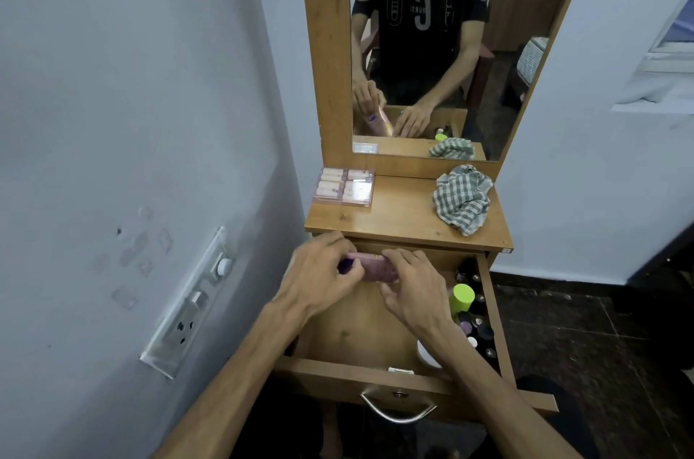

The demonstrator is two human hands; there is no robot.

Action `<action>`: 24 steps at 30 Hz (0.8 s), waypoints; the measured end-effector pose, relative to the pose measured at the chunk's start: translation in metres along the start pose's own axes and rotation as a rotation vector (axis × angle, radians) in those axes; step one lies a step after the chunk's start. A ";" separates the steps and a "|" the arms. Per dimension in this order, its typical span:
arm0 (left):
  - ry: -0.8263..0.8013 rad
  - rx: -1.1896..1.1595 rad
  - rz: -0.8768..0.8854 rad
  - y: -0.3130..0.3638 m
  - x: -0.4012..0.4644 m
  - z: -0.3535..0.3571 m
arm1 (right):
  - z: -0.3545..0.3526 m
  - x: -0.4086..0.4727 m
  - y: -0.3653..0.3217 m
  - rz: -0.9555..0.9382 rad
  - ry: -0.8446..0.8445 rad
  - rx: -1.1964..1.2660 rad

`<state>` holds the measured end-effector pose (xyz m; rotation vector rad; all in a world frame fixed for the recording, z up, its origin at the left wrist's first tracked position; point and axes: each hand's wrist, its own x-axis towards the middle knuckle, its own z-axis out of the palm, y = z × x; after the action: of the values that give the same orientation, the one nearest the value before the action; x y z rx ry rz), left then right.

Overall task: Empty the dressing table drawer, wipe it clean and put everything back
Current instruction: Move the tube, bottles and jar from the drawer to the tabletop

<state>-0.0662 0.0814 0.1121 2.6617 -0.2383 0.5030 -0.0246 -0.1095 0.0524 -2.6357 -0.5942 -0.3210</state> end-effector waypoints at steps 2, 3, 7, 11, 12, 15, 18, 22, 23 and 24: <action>0.023 -0.050 0.007 0.005 0.005 -0.020 | -0.002 0.004 -0.011 -0.032 0.013 0.051; 0.042 -0.082 0.007 0.008 0.009 -0.029 | -0.004 0.005 -0.018 -0.043 0.028 0.083; 0.158 -0.208 -0.045 0.015 0.029 -0.057 | -0.012 0.015 -0.053 -0.024 0.091 0.267; 0.241 -0.257 -0.132 0.014 0.050 -0.082 | -0.016 0.042 -0.072 -0.002 0.132 0.393; 0.250 -0.264 -0.158 0.012 0.057 -0.088 | -0.017 0.051 -0.075 -0.006 0.153 0.400; 0.247 -0.237 -0.197 0.004 0.083 -0.100 | -0.015 0.077 -0.086 0.023 0.165 0.425; 0.259 -0.228 -0.255 -0.008 0.105 -0.096 | -0.007 0.100 -0.092 0.086 0.136 0.422; 0.286 -0.392 -0.379 -0.025 0.117 -0.080 | 0.003 0.118 -0.088 0.113 0.094 0.493; 0.280 -0.428 -0.400 -0.029 0.115 -0.075 | 0.003 0.120 -0.087 0.104 0.083 0.516; 0.263 -0.456 -0.420 -0.033 0.112 -0.070 | 0.003 0.121 -0.086 0.089 0.070 0.539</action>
<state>0.0229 0.1318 0.2017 2.0936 0.2537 0.5706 0.0440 0.0059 0.1166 -2.1153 -0.4602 -0.1907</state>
